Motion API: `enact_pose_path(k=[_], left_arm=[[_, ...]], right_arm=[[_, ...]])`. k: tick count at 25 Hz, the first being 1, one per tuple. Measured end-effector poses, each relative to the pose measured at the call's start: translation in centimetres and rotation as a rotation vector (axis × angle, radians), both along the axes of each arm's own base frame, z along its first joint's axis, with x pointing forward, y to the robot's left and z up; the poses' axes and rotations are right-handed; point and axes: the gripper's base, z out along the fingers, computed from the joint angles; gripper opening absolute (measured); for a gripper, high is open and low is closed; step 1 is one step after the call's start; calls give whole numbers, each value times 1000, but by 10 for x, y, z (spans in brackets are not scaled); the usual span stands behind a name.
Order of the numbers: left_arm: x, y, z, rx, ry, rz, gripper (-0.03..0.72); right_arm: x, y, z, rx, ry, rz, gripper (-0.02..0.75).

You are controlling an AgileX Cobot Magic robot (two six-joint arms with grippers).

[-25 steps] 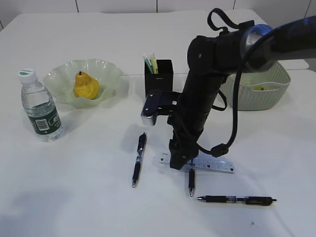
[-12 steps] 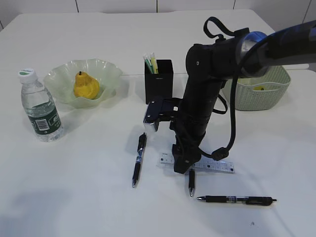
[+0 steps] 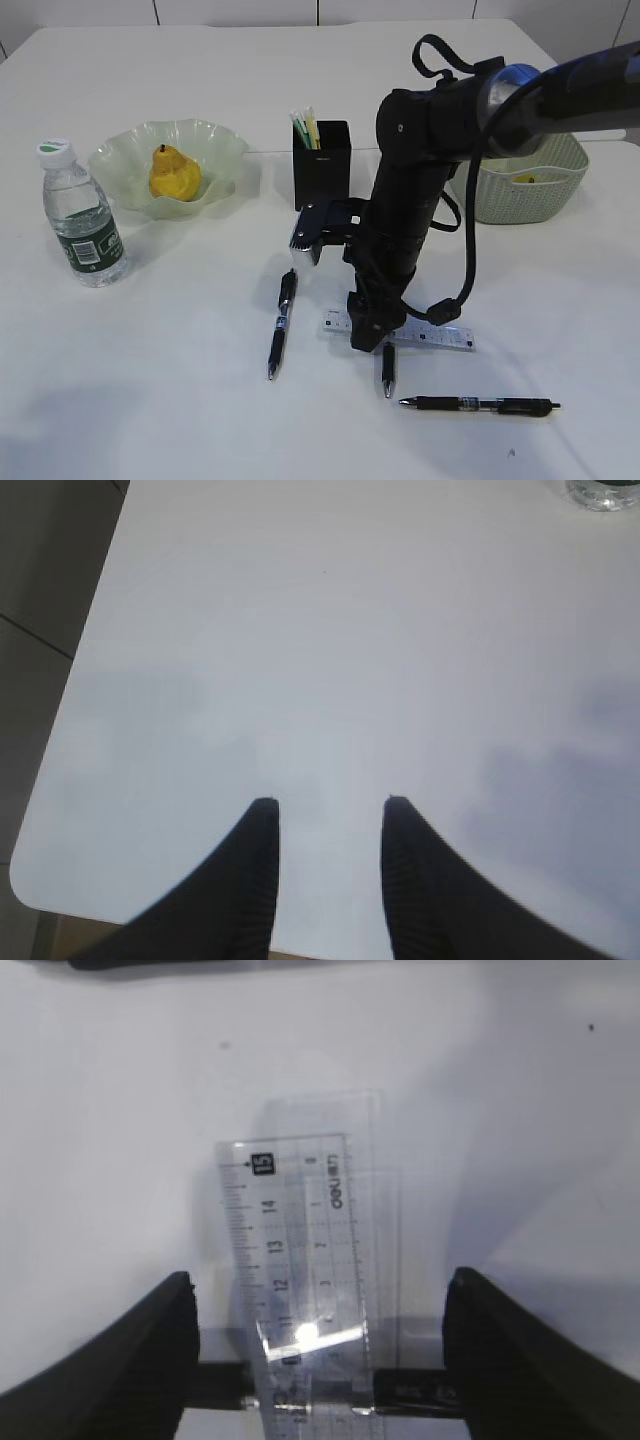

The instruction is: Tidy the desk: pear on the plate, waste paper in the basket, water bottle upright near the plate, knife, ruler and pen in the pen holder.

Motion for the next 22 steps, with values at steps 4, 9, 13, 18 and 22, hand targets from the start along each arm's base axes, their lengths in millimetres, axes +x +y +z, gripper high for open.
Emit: enact_pose_path(k=[4, 9, 13, 18, 22], left_arm=[[0, 0, 0, 0, 0, 0, 238], [0, 0, 0, 0, 0, 0, 238], [0, 0, 0, 0, 0, 0, 238], [0, 0, 0, 0, 0, 0, 238], [0, 0, 0, 0, 0, 0, 238]], right_arm=[[0, 1, 0, 9, 5, -7, 591], [0, 1, 0, 10, 5, -9, 591], [0, 1, -1, 10, 5, -9, 591], [0, 1, -4, 7, 12, -9, 589], [0, 1, -5, 6, 14, -9, 589]])
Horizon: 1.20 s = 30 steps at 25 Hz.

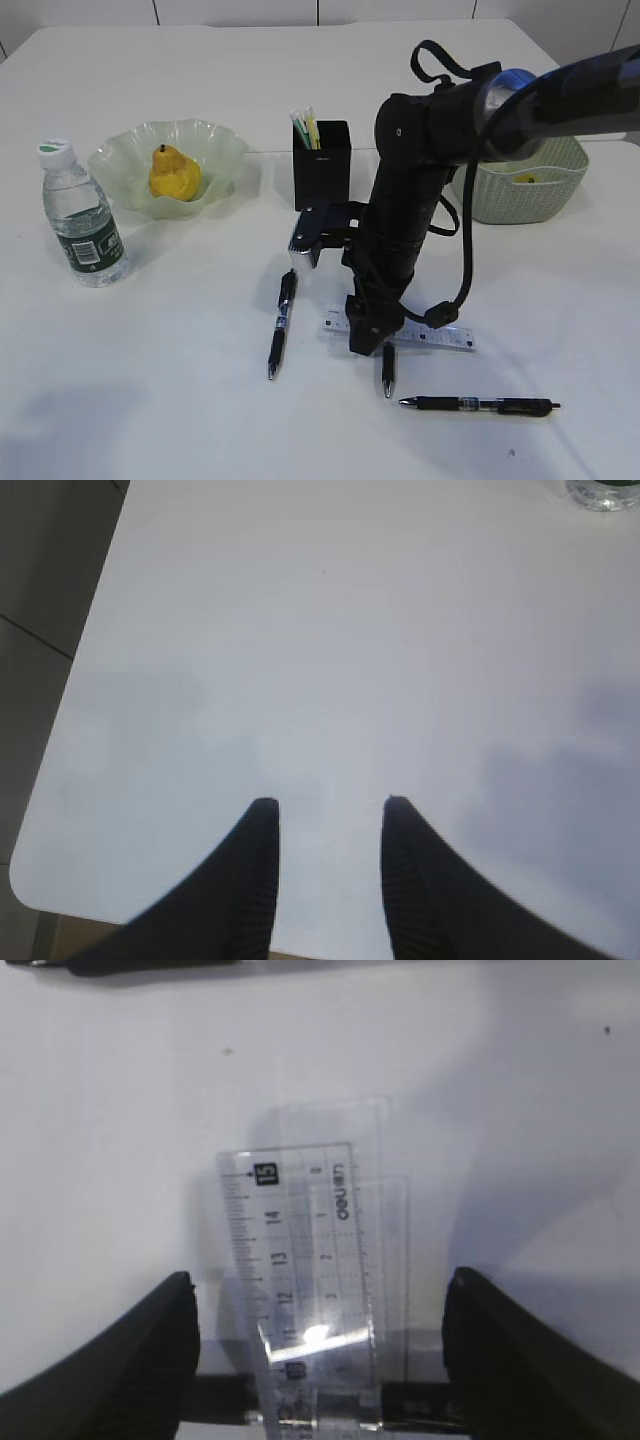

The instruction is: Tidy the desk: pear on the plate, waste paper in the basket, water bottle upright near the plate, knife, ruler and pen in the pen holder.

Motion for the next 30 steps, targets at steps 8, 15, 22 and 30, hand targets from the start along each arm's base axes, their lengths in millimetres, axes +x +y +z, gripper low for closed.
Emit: enact_pose_path(k=[8, 15, 22, 30], left_arm=[[0, 0, 0, 0, 0, 0, 238], [0, 0, 0, 0, 0, 0, 238], [0, 0, 0, 0, 0, 0, 238], [0, 0, 0, 0, 0, 0, 238]], right_arm=[[0, 0, -2, -3, 3, 1, 589], [0, 0, -5, -7, 7, 2, 588], [1, -1, -5, -11, -4, 4, 531], [3, -4, -6, -46, -25, 28, 302]])
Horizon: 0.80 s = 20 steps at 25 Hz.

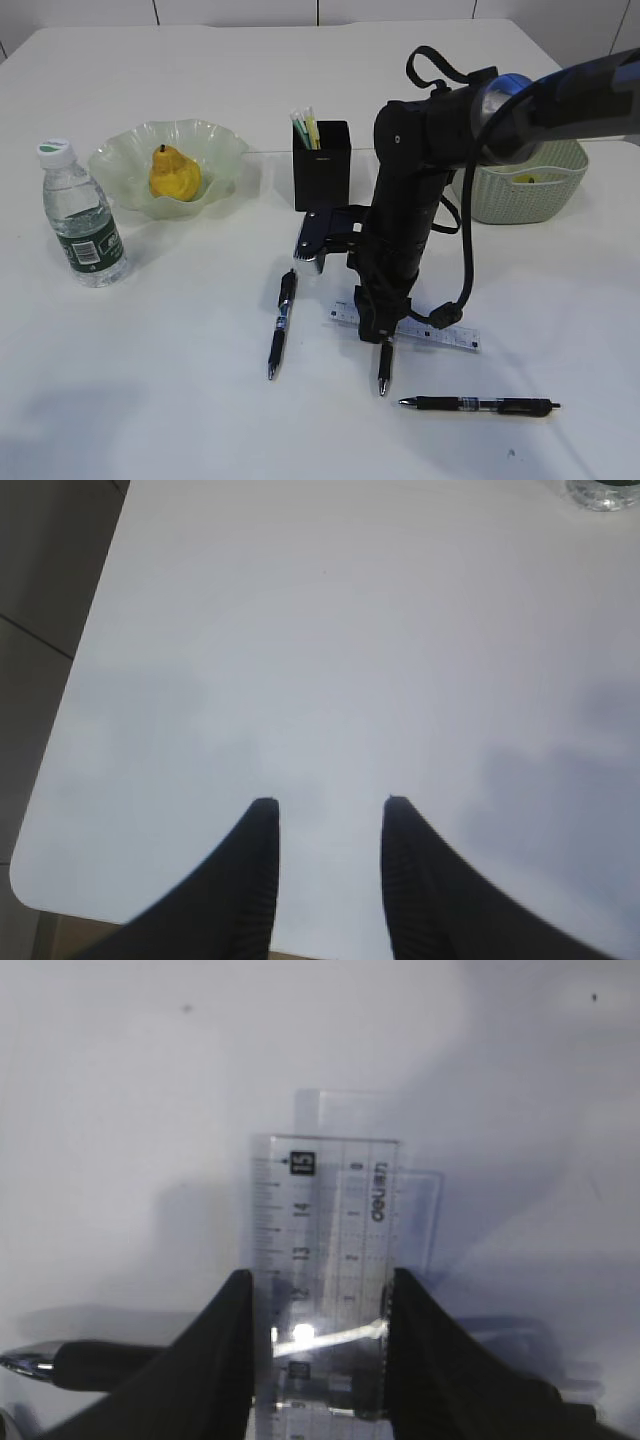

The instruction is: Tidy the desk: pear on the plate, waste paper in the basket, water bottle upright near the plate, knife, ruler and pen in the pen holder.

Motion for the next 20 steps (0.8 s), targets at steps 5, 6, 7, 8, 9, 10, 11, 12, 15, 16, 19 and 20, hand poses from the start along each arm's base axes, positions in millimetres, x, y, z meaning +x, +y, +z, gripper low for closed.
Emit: enact_pose_path(k=[5, 6, 7, 8, 9, 10, 11, 12, 15, 16, 19, 20], left_arm=[[0, 0, 0, 0, 0, 0, 238], [0, 0, 0, 0, 0, 0, 238], [0, 0, 0, 0, 0, 0, 238], [0, 0, 0, 0, 0, 0, 238], [0, 0, 0, 0, 0, 0, 238], [0, 0, 0, 0, 0, 0, 238], [0, 0, 0, 0, 0, 0, 239], [0, 0, 0, 0, 0, 0, 238], [0, 0, 0, 0, 0, 0, 238], [0, 0, 0, 0, 0, 0, 238], [0, 0, 0, 0, 0, 0, 238], [0, 0, 0, 0, 0, 0, 238]], right_arm=[[0, 0, 0, 0, 0, 0, 296], [0, 0, 0, 0, 0, 0, 296], [0, 0, 0, 0, 0, 0, 296], [0, 0, 0, -3, 4, 2, 296], [0, 0, 1, -4, 7, 3, 296], [0, 0, 0, -9, 15, 6, 296], [0, 0, 2, -11, 24, 8, 296], [0, 0, 3, -15, 34, 12, 296], [4, 2, 12, -15, 42, 13, 296], [5, 3, 15, -13, 40, 9, 296], [6, 4, 20, -12, 51, -24, 296], [6, 4, 20, -11, 59, -35, 296]])
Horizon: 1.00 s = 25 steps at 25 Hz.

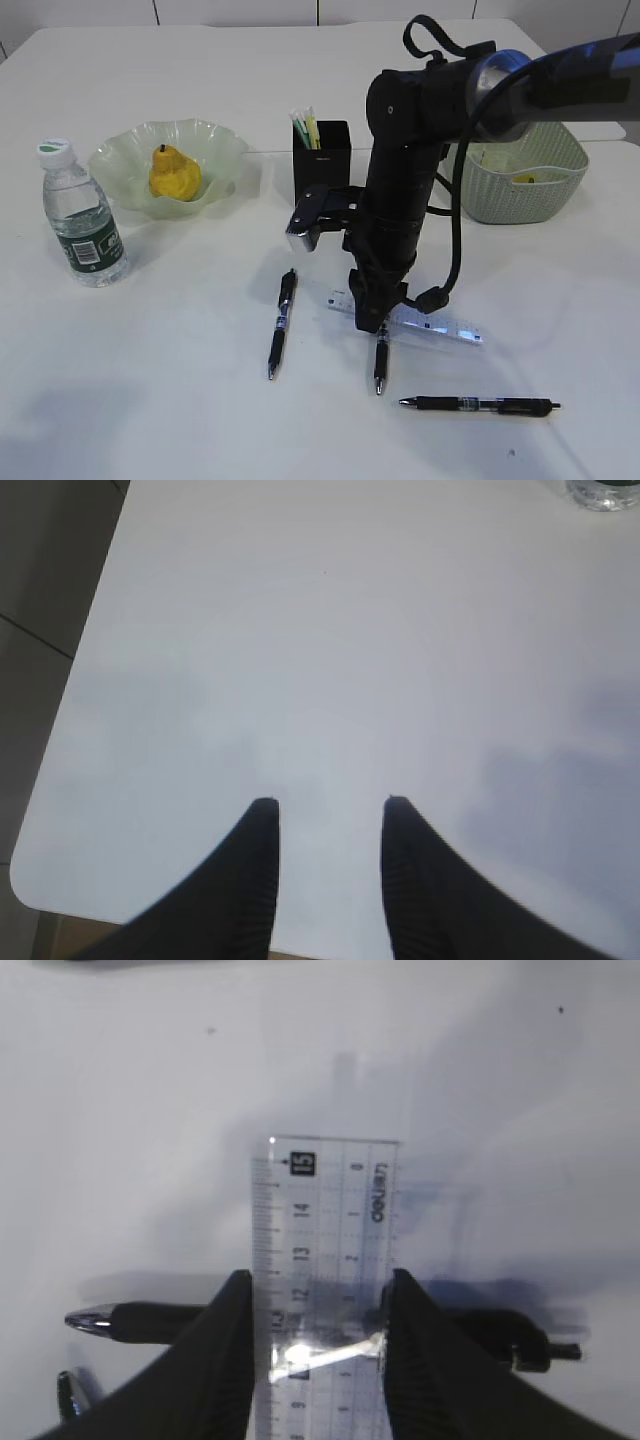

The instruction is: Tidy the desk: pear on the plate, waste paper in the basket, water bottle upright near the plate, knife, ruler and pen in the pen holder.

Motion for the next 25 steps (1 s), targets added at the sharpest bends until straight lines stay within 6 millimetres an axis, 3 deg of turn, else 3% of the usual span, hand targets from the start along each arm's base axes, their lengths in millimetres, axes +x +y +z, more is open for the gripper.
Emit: enact_pose_path(k=[8, 25], left_arm=[[0, 1, 0, 11, 1, 2, 238], [-1, 2, 0, 19, 10, 7, 238]], right_arm=[[-2, 1, 5, -17, 57, -137, 296], [29, 22, 76, 166, -111, -242, 296]])
